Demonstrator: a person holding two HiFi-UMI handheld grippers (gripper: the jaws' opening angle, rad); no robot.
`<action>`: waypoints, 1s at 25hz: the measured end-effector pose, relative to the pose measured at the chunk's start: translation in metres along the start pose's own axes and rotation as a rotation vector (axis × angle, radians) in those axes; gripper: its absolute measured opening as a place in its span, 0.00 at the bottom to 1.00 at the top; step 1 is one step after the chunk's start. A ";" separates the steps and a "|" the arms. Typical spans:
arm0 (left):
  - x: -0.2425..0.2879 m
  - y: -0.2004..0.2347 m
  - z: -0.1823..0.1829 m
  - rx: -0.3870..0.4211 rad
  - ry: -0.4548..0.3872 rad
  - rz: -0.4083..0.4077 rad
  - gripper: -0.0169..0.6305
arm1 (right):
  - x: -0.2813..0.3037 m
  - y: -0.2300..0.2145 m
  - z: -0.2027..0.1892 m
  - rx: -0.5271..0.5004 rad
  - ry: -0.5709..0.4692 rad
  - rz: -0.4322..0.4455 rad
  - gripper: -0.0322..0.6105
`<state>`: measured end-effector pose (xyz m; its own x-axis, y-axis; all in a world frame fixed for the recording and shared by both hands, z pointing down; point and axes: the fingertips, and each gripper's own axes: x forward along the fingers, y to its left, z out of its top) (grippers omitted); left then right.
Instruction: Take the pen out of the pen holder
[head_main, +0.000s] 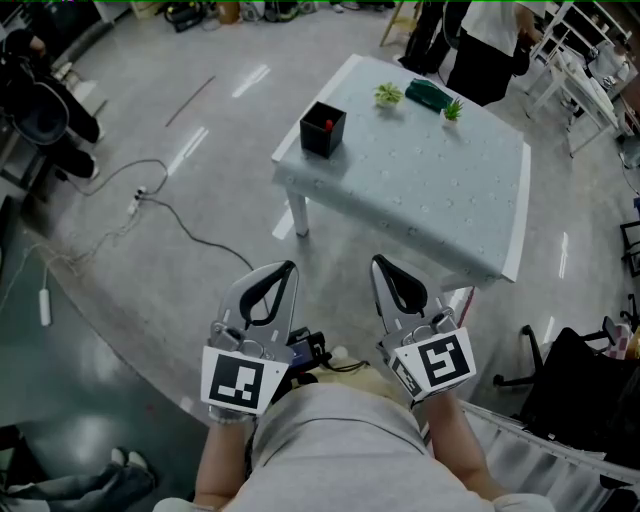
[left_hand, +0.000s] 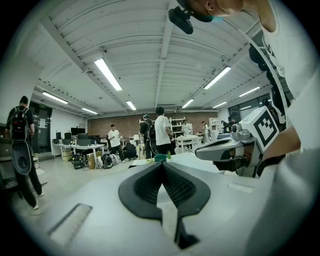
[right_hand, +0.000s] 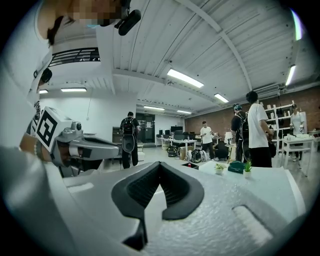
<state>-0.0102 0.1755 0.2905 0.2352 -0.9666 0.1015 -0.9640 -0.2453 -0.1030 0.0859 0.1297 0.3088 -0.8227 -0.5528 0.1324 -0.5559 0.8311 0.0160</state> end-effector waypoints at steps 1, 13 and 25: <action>0.000 0.000 0.000 0.000 0.000 0.000 0.05 | 0.000 0.000 0.000 -0.001 -0.001 -0.001 0.05; 0.002 -0.009 -0.002 -0.010 0.007 0.028 0.05 | -0.006 -0.007 -0.001 0.022 -0.017 0.018 0.25; 0.010 -0.037 0.005 -0.001 0.003 0.082 0.05 | -0.036 -0.032 -0.010 0.029 -0.025 0.046 0.25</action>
<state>0.0282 0.1749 0.2904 0.1555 -0.9832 0.0953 -0.9800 -0.1656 -0.1099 0.1341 0.1235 0.3133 -0.8501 -0.5156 0.1072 -0.5202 0.8538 -0.0183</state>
